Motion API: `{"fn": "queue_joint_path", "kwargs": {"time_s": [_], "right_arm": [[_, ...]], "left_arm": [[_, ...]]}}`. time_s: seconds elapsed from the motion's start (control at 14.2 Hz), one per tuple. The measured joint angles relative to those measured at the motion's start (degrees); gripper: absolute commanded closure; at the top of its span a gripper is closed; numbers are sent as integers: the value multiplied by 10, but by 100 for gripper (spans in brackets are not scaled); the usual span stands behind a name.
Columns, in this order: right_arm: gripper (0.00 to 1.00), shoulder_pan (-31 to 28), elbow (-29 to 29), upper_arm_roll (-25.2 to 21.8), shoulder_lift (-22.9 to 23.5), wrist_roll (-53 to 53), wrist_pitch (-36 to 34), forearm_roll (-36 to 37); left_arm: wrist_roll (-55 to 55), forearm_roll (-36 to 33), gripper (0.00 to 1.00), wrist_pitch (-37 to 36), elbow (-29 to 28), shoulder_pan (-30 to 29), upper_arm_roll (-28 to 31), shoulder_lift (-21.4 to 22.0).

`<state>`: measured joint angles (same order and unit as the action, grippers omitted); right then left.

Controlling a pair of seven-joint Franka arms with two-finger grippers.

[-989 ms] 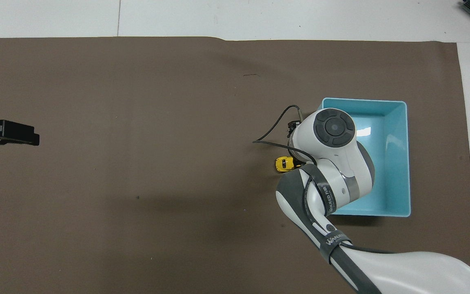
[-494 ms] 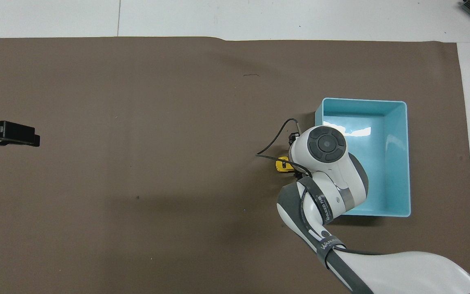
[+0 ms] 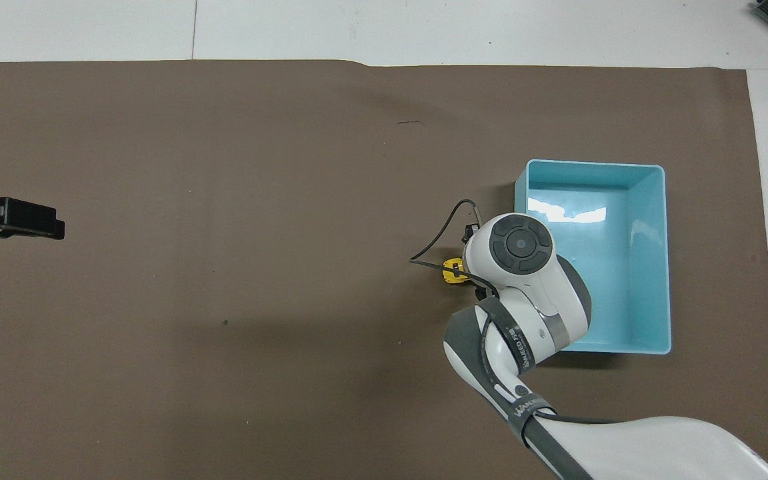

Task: Wind up and store yellow beetle car
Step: 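Lift the car with the right gripper and carry it over the bin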

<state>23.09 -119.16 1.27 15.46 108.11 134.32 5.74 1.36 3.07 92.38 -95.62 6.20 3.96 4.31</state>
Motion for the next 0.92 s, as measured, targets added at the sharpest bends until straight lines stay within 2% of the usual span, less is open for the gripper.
{"fn": "queue_joint_path", "kwargs": {"time_s": [0.49, 0.92], "right_arm": [[100, 33, 23, 0, -1, 0, -4, 0], [100, 28, 95, 0, -15, -21, -85, 1]], "left_arm": [[0, 0, 0, 0, 0, 0, 0, 0], [0, 0, 0, 0, 0, 0, 0, 0]]}}
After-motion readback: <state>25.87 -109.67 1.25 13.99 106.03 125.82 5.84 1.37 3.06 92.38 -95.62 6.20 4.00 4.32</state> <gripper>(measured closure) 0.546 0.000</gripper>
